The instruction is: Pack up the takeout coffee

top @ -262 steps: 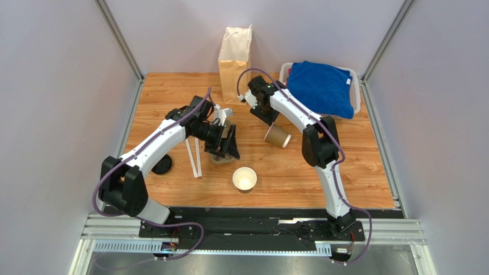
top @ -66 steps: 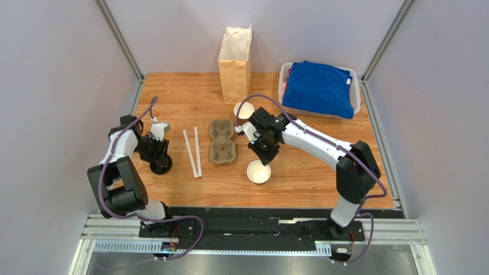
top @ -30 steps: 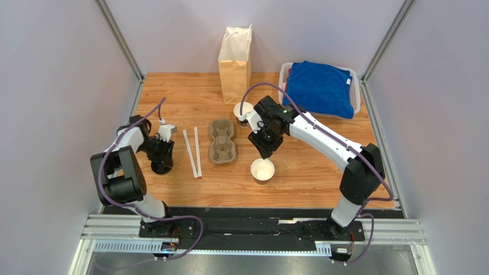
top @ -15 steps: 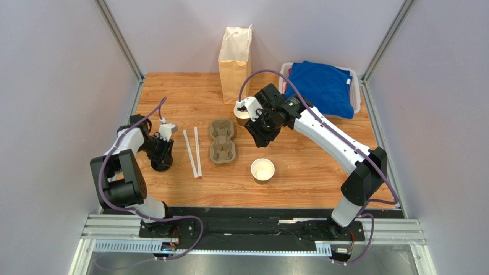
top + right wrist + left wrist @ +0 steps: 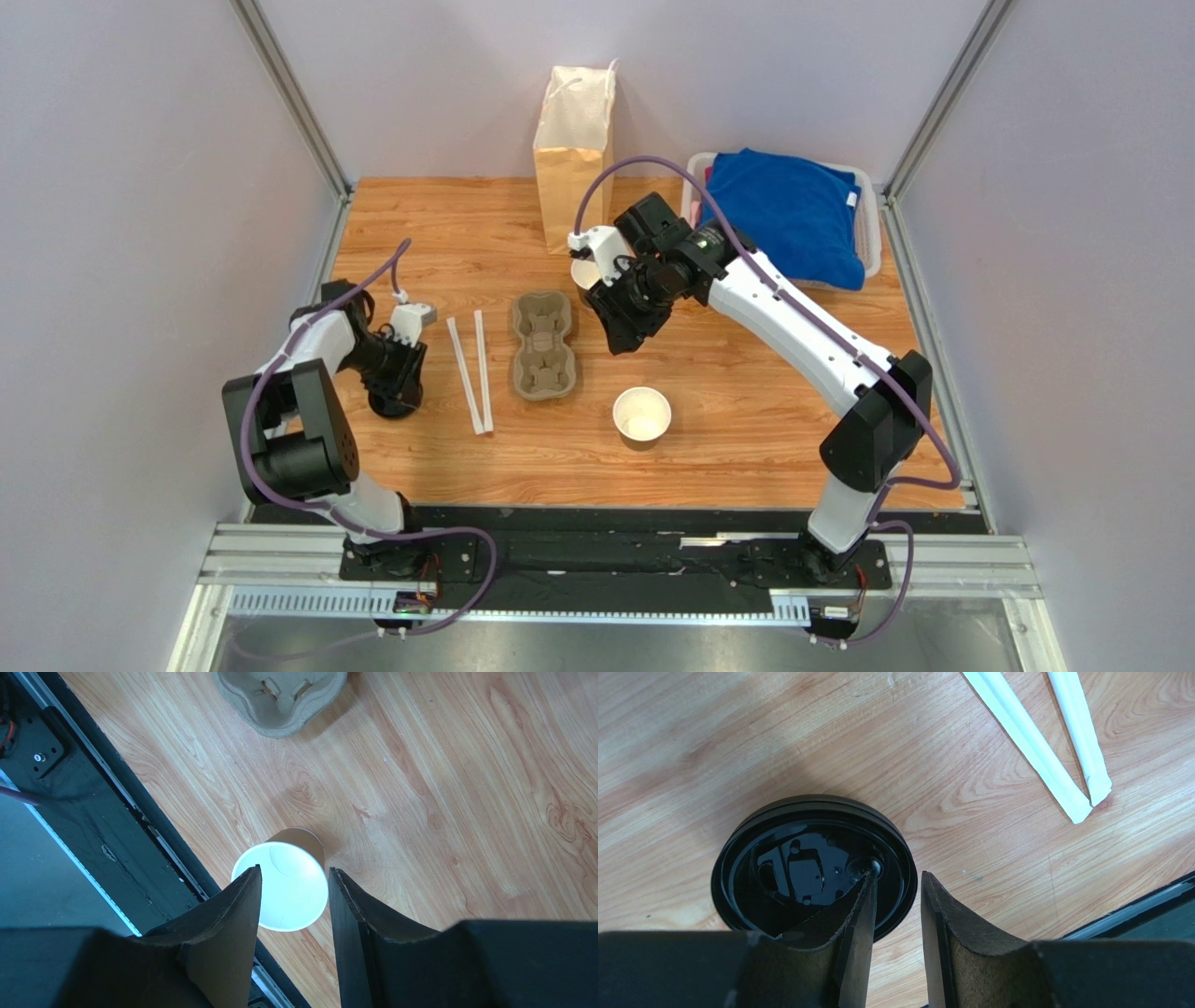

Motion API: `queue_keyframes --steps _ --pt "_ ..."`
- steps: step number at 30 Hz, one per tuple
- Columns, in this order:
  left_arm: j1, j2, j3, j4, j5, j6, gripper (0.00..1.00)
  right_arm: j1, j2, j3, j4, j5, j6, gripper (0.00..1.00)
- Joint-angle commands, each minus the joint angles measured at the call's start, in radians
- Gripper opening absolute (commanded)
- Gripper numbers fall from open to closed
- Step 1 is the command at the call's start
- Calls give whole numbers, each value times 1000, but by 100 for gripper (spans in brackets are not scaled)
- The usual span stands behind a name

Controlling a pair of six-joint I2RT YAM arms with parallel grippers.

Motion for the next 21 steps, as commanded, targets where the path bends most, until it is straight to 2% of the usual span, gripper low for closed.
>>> queue_keyframes --steps 1,5,6,9,12,16,21 --pt "-3 32 6 26 17 2 37 1 11 55 11 -53 39 45" --pt "-5 46 0 34 17 7 27 5 24 66 22 -73 54 45" --pt "-5 43 0 35 21 1 18 7 27 67 28 -80 62 44" --pt "-5 12 10 11 44 -4 5 16 37 70 59 -112 82 44" --pt "-5 -25 32 -29 57 -10 0 33 57 76 102 -151 118 44" --pt "-5 -98 38 -55 100 -19 0 73 116 107 171 -200 161 44" --pt "4 -170 47 -92 214 -36 0 106 243 187 312 -276 339 42"
